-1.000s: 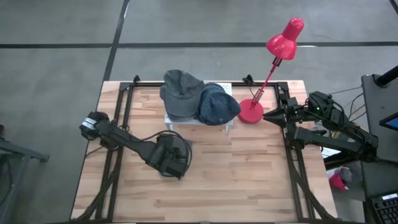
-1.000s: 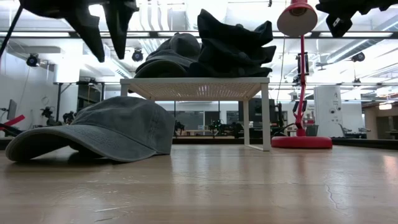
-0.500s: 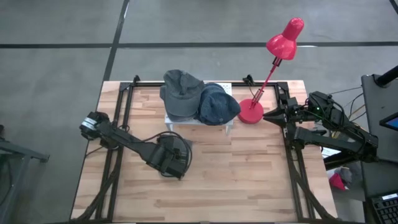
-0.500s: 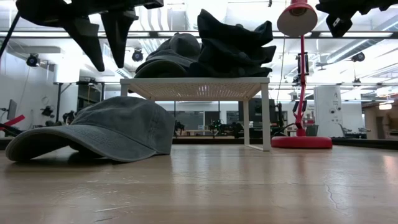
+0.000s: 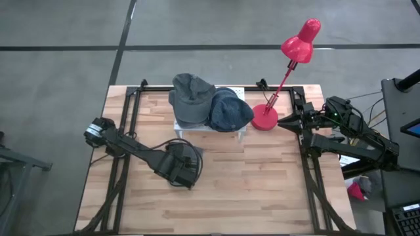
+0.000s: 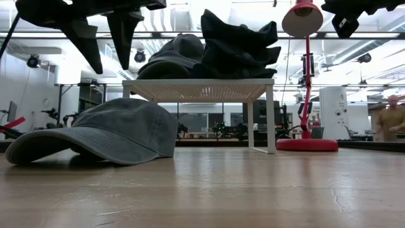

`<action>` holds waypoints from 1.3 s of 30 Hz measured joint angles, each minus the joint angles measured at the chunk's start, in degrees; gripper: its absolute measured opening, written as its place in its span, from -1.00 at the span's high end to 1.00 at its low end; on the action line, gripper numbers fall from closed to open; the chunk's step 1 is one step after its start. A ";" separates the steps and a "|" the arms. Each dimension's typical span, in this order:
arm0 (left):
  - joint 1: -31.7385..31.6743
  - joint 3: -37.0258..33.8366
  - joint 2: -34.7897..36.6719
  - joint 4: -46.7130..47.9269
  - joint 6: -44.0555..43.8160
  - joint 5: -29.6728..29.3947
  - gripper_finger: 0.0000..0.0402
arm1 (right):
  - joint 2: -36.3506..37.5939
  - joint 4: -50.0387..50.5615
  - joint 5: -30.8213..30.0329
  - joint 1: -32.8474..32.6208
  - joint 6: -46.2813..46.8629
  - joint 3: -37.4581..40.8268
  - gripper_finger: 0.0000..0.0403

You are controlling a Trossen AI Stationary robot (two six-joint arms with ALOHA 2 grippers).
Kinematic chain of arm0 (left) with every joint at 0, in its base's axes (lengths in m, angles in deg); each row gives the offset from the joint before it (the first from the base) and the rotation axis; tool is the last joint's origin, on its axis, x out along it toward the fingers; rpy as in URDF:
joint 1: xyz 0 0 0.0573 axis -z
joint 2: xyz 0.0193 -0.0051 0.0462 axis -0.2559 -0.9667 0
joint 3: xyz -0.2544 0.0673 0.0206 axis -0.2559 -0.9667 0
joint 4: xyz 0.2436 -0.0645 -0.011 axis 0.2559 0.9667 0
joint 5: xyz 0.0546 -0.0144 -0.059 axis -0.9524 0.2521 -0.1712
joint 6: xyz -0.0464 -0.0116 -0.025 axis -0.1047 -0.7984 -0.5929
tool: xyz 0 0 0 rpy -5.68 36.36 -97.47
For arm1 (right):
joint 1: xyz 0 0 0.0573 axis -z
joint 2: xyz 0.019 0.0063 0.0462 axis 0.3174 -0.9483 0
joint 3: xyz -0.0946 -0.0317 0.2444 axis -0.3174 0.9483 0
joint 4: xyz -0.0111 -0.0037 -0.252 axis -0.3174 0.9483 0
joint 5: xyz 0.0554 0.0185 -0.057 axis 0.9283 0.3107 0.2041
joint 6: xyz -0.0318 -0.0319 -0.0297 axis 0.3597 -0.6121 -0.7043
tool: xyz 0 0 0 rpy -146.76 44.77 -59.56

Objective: Pick & Place hat
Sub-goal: Stack the gray cap on the gray cap on the shelf

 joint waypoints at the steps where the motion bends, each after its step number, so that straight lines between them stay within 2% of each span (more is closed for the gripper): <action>1: 0.00 0.00 0.00 0.00 0.00 -0.01 -0.05 | 0.02 -0.02 0.02 0.00 0.00 0.00 0.71; 5: -0.10 -0.28 0.00 -0.03 1.76 -0.03 -0.29 | 0.00 0.00 0.01 0.00 -0.01 0.01 0.71; 9: -1.05 -2.70 0.02 -0.85 2.29 -0.02 -0.42 | 0.00 -0.02 0.02 0.00 -0.01 0.01 0.71; 15: -3.31 -10.06 0.02 -11.00 2.81 0.47 -0.43 | 0.00 -0.02 0.02 0.00 0.00 0.00 0.71; 21: -4.91 -17.93 0.02 -21.30 3.15 6.08 -0.42 | 0.00 0.00 0.02 0.00 0.00 0.01 0.71; 28: -4.90 -25.61 0.17 -30.57 0.92 10.03 -0.41 | 0.00 -0.02 0.02 0.02 0.00 0.02 0.71; 33: -4.92 -27.43 0.20 -33.18 -0.27 11.39 -0.23 | 0.00 0.00 0.02 0.01 0.00 0.02 0.71; 39: -4.87 -26.98 0.15 -33.27 2.10 11.13 0.37 | 0.00 -0.02 0.00 0.02 0.00 0.01 0.71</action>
